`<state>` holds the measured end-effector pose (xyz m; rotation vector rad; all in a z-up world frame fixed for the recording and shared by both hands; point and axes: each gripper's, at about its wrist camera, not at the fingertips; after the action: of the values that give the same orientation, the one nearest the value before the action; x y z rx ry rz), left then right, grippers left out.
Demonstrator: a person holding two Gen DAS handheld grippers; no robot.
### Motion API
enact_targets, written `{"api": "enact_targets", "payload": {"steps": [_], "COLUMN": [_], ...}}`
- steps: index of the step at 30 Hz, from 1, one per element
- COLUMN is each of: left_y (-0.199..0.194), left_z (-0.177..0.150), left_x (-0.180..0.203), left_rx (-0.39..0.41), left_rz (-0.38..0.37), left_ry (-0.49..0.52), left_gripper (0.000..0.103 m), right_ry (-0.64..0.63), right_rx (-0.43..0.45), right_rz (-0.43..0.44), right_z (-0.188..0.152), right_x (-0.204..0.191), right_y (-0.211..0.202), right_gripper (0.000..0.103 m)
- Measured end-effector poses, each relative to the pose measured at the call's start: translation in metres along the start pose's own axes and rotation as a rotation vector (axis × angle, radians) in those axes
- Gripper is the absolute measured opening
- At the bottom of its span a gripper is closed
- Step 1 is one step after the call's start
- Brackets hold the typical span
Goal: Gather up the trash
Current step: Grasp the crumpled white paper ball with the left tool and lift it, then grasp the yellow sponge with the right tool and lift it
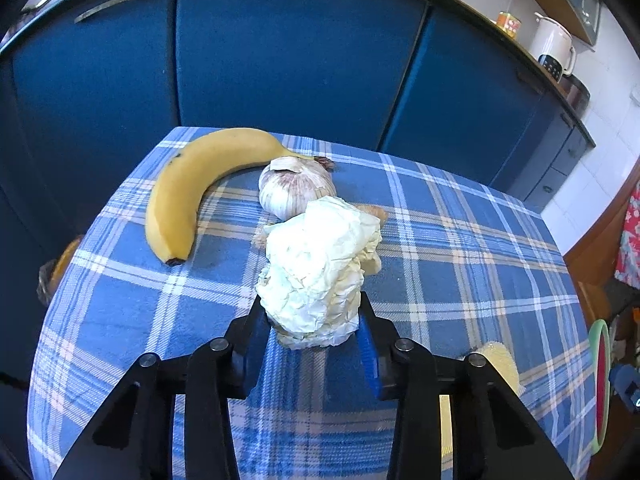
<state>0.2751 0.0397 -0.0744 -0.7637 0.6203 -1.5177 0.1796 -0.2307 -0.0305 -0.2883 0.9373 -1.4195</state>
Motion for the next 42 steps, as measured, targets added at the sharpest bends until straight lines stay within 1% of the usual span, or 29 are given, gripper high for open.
{"api": "enact_targets", "payload": {"steps": [6, 11, 13, 15, 18, 19, 20, 27, 29, 32, 33, 34, 35, 37, 42], "left_y": [-0.022, -0.043, -0.052, -0.059, -0.070, -0.072, -0.075, -0.082, -0.084, -0.084, -0.084, -0.083, -0.083, -0.082, -0.080], "left_z": [-0.007, -0.016, -0.021, -0.024, -0.032, -0.034, -0.037, -0.052, -0.054, -0.056, -0.056, -0.057, -0.057, -0.058, -0.059], "left_x": [-0.002, -0.012, -0.017, -0.020, -0.027, -0.030, -0.033, -0.051, -0.055, -0.058, -0.059, -0.060, -0.060, -0.060, -0.063], "left_rx": [0.010, 0.015, 0.024, 0.033, 0.040, 0.039, 0.037, 0.021, 0.022, 0.023, 0.022, 0.020, 0.019, 0.016, 0.013], "left_rz": [0.012, 0.016, 0.029, 0.035, 0.043, 0.044, 0.047, 0.069, 0.068, 0.068, 0.067, 0.065, 0.063, 0.060, 0.057], "left_ry": [0.011, -0.010, -0.019, -0.021, -0.034, -0.039, -0.046, -0.075, -0.086, -0.093, -0.095, -0.097, -0.098, -0.100, -0.106], "left_gripper": [0.041, 0.041, 0.041, 0.041, 0.041, 0.041, 0.041, 0.041, 0.041, 0.041, 0.041, 0.041, 0.041, 0.041, 0.041], "right_ry": [-0.021, -0.056, -0.070, -0.082, -0.115, -0.129, -0.140, -0.217, -0.242, -0.285, -0.304, -0.321, -0.336, -0.358, -0.417], "right_rx": [-0.014, -0.037, -0.048, -0.061, -0.081, -0.088, -0.094, -0.154, -0.167, -0.177, -0.178, -0.177, -0.175, -0.179, -0.184], "right_rz": [0.011, 0.030, 0.035, 0.045, 0.054, 0.053, 0.051, 0.047, 0.050, 0.054, 0.051, 0.047, 0.043, 0.032, -0.035], "right_z": [-0.001, -0.006, -0.009, -0.010, -0.013, -0.014, -0.015, -0.024, -0.027, -0.031, -0.033, -0.033, -0.035, -0.035, -0.038], "right_x": [-0.008, -0.022, -0.027, -0.033, -0.044, -0.047, -0.051, -0.075, -0.082, -0.095, -0.099, -0.103, -0.106, -0.109, -0.113], "right_y": [0.004, 0.010, 0.014, 0.018, 0.024, 0.027, 0.030, 0.053, 0.059, 0.067, 0.071, 0.074, 0.077, 0.083, 0.102], "right_gripper": [0.053, 0.053, 0.053, 0.058, 0.060, 0.065, 0.068, 0.069, 0.081, 0.085, 0.088, 0.093, 0.095, 0.095, 0.095]}}
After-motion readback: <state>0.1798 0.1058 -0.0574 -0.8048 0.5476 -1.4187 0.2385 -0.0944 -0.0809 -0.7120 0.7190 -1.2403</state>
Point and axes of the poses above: each gripper's, at about its wrist camera, not at the fingertips, and y roughly the way its jaws point, x to its right, z to its top, and after that the axes turned 6 degrees about y, right-handed
